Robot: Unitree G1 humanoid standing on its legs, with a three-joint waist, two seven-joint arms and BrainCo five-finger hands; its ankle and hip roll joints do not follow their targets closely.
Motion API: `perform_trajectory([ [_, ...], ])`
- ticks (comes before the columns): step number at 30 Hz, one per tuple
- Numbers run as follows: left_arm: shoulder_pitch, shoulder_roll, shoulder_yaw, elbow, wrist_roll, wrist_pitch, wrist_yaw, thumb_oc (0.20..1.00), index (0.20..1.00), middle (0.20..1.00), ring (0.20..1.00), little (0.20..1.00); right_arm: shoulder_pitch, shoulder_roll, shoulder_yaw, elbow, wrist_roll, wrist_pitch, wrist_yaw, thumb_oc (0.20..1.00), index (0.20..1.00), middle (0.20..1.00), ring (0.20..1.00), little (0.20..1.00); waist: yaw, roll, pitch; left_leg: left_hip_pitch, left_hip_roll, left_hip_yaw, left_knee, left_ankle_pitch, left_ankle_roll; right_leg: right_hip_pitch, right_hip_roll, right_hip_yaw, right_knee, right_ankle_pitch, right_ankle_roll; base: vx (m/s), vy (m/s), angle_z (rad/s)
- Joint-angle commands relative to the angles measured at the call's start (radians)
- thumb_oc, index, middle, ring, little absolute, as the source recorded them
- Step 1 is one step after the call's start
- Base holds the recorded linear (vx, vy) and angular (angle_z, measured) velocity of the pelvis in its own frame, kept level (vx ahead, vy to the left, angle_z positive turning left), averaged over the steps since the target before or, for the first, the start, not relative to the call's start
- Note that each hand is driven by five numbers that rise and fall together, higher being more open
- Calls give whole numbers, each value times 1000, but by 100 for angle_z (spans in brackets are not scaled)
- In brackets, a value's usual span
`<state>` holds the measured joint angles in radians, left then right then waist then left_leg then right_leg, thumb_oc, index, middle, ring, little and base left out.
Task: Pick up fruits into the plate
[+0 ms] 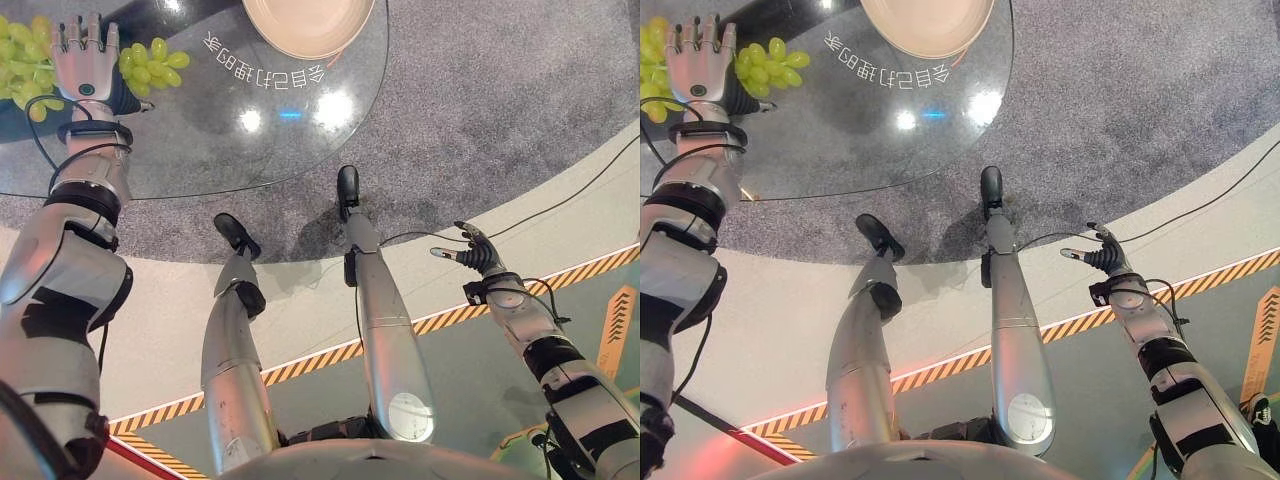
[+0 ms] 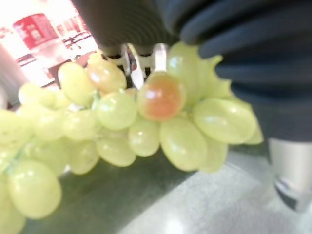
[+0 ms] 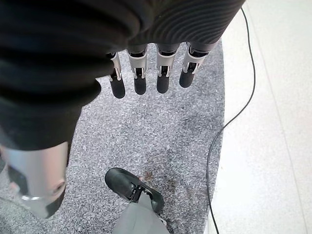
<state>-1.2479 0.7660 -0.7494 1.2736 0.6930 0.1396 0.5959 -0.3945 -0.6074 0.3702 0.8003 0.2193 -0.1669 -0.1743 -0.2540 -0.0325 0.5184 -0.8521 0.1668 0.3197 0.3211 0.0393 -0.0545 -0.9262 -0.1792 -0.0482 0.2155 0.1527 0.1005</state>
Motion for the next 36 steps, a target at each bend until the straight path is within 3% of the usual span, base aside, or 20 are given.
perform_trajectory([
  [1, 43, 95, -5, 92, 65, 79, -111, 1000, 1000, 1000, 1000, 1000, 77, -22, 16, -23, 41, -2, -18, 1000, 1000, 1000, 1000, 1000, 11, -49, 2, 2, -107, -136, 66, -135, -38, 41, 62, 2, 16, -73, 29, 71, 48, 1],
  [6, 90, 88, -20, 103, 66, 81, -145, 1000, 1000, 1000, 1000, 1000, 65, -35, 17, -25, 41, -3, -15, 1000, 1000, 1000, 1000, 1000, 11, -47, 2, 1, -111, -140, 71, -139, -36, 40, 65, 7, 14, -71, 28, 15, 53, 0],
  [12, 95, 90, -61, 89, 114, 29, -193, 1000, 1000, 1000, 1000, 1000, 54, -54, 11, -41, 42, 13, 2, 1000, 1000, 1000, 1000, 1000, 7, -49, 2, -1, -113, -139, 71, -139, -34, 41, 69, 12, 8, -69, 27, 5, 26, 0],
  [21, 97, 107, -97, 57, 161, 34, -245, 1000, 1000, 1000, 1000, 1000, 56, -79, 4, -79, 66, 16, -1, 1000, 1000, 1000, 1000, 1000, 6, -52, 2, 1, -111, -137, 61, -129, -37, 46, 72, 10, 6, -72, 25, -8, -7, -1],
  [22, 90, 109, -97, 52, 173, 35, -253, 495, 495, 495, 495, 495, 51, -77, 0, -84, 69, 17, -6, 1000, 1000, 1000, 1000, 1000, 0, -58, 2, -20, -117, -124, 49, -90, -30, 25, 65, 9, -4, -40, 18, -6, -30, -5],
  [23, 100, 107, -101, 51, 182, 31, -258, 200, 200, 200, 200, 200, 60, -74, 3, -82, 73, 17, -6, 1000, 1000, 1000, 1000, 1000, 7, -54, 2, 6, -110, -137, 57, -126, -37, 52, 73, 6, 3, -71, 25, 0, 0, 0],
  [25, 111, 106, -105, 44, 189, 21, -256, 200, 200, 200, 200, 200, 61, -75, 0, -85, 77, 19, -3, 1000, 1000, 1000, 1000, 1000, 8, -55, 2, 13, -110, -136, 56, -127, -37, 58, 74, 4, 4, -71, 25, -6, -19, -1],
  [26, 107, 108, -99, 37, 200, 23, -260, 200, 200, 200, 200, 200, 54, -78, -6, -91, 78, 20, -3, 1000, 1000, 1000, 1000, 1000, 2, -60, 2, -10, -117, -124, 46, -89, -30, 34, 67, 4, -3, -41, 18, -72, -33, -2],
  [31, 145, 106, -83, 19, 106, 39, -249, 200, 200, 200, 200, 200, 66, -72, -9, -113, 96, 19, 3, 1000, 1000, 1000, 1000, 1000, 3, -64, 2, 1, -114, -120, 48, -91, -32, 46, 65, 0, -9, -41, 17, -14, -7, 0],
  [36, 166, 107, -57, 25, 99, 33, -240, 200, 200, 200, 200, 200, 78, -63, -20, -130, 108, 4, 0, 1000, 1000, 1000, 1000, 1000, 1, -71, 2, 10, -116, -116, 55, -99, -28, 56, 65, 1, -17, -35, 19, 0, 0, 0],
])
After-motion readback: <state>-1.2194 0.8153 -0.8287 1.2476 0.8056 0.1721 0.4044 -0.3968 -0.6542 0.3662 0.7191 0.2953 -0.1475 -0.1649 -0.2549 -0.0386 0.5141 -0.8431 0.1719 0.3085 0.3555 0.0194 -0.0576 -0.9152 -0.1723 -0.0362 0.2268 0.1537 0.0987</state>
